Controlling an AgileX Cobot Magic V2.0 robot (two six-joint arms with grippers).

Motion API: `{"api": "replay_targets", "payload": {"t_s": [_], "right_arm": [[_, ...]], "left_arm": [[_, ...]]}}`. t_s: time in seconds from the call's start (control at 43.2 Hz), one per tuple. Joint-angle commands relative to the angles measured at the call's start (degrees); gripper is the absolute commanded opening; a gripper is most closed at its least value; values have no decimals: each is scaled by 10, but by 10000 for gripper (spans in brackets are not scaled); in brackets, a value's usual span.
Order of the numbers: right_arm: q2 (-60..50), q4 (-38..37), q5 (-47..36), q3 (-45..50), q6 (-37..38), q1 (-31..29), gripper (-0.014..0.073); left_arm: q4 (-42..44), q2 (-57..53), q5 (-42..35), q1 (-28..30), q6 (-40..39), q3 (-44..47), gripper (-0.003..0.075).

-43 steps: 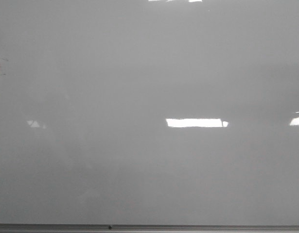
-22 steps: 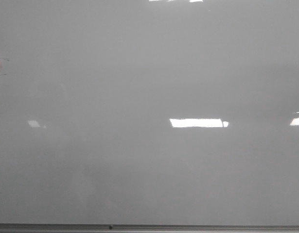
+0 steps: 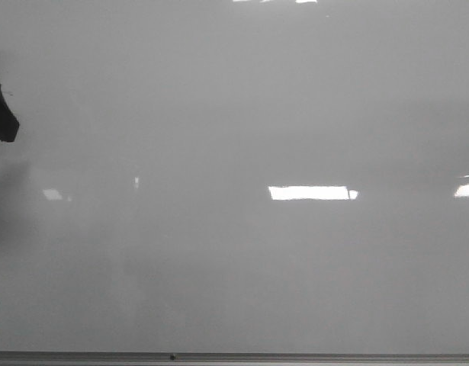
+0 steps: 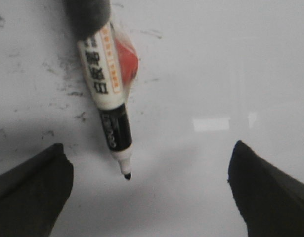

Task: Write number 9 on whiteboard

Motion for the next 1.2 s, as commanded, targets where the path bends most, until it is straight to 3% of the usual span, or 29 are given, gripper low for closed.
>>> {"api": "replay_targets", "payload": {"t_s": [0.0, 0.394, 0.672, 0.834, 0.926, 1.065, 1.181], "right_arm": [[11, -1, -41, -20, 0, 1, 550], [11, -1, -41, -20, 0, 1, 550], [11, -1, -41, -20, 0, 1, 550], [11, -1, -41, -20, 0, 1, 550], [11, -1, -41, -20, 0, 1, 550], [14, -1, -28, -22, 0, 1, 550], [29, 6, 12, -37, 0, 1, 550]], "left_arm": [[-5, 10, -67, -4, -7, -24, 593], [-5, 49, -137, -4, -7, -24, 370], [-5, 49, -142, -4, -7, -24, 83], [-5, 48, -133, -4, -7, -24, 22], [-5, 31, -90, -7, -7, -26, 21], [-5, -6, 86, -25, -7, -59, 21], [-5, -30, 182, -61, 29, -90, 21]]}}
